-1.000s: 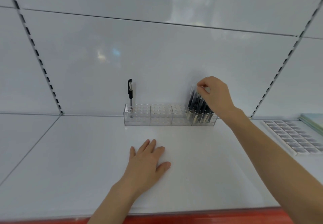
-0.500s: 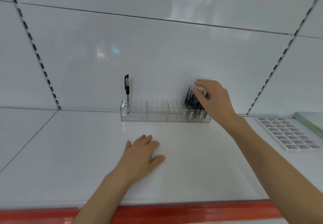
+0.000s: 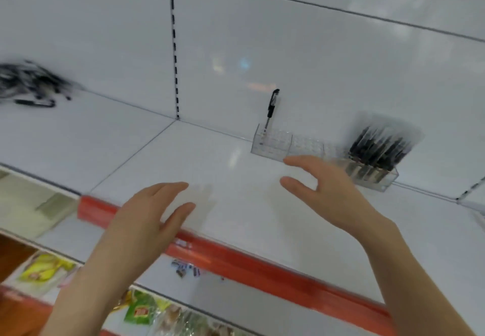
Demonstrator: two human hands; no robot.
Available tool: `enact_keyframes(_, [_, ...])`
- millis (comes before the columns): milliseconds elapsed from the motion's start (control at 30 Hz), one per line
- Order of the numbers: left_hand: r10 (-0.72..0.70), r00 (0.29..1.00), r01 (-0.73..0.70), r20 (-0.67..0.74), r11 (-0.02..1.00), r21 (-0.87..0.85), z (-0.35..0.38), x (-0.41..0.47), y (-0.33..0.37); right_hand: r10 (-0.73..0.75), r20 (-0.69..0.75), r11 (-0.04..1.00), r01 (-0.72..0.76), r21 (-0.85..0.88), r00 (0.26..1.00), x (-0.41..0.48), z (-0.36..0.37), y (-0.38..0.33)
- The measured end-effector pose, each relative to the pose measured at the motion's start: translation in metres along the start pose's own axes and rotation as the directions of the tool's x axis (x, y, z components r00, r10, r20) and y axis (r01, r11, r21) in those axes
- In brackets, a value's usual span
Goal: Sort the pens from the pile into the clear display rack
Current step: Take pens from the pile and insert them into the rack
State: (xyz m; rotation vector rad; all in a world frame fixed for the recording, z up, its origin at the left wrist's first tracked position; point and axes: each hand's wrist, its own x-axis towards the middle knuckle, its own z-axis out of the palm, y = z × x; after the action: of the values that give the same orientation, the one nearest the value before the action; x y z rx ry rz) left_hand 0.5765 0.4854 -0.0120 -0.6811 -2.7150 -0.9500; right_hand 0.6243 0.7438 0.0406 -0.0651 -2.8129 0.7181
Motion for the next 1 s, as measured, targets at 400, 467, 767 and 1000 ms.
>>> enact_keyframes(400, [-0.626, 0.772, 0.635, -0.11, 0.768, 0.084, -0.091, -0.172, -0.16, -0.323, 0.283, 0.87, 0.166, 0.464, 0.903, -0.018, 0.194, -0.189])
enact_keyframes(467, [-0.7, 0.702, 0.712, -0.132, 0.697, 0.09, -0.115, -0.208, -0.188, -0.274, 0.314, 0.875, 0.1, 0.473, 0.909, -0.028, 0.236, -0.211])
enact_keyframes(767, [-0.885, 0.455, 0.891, -0.103, 0.45, 0.063, -0.191, -0.319, -0.299, -0.078, 0.508, 0.962, -0.069, 0.264, 0.858, -0.064, 0.359, -0.279])
enact_keyframes(1000, [-0.928, 0.372, 0.928, -0.025, 0.371, 0.026, -0.208, -0.325, -0.357, -0.076, 0.577, 0.981, -0.044, 0.191, 0.813, -0.034, 0.413, -0.326])
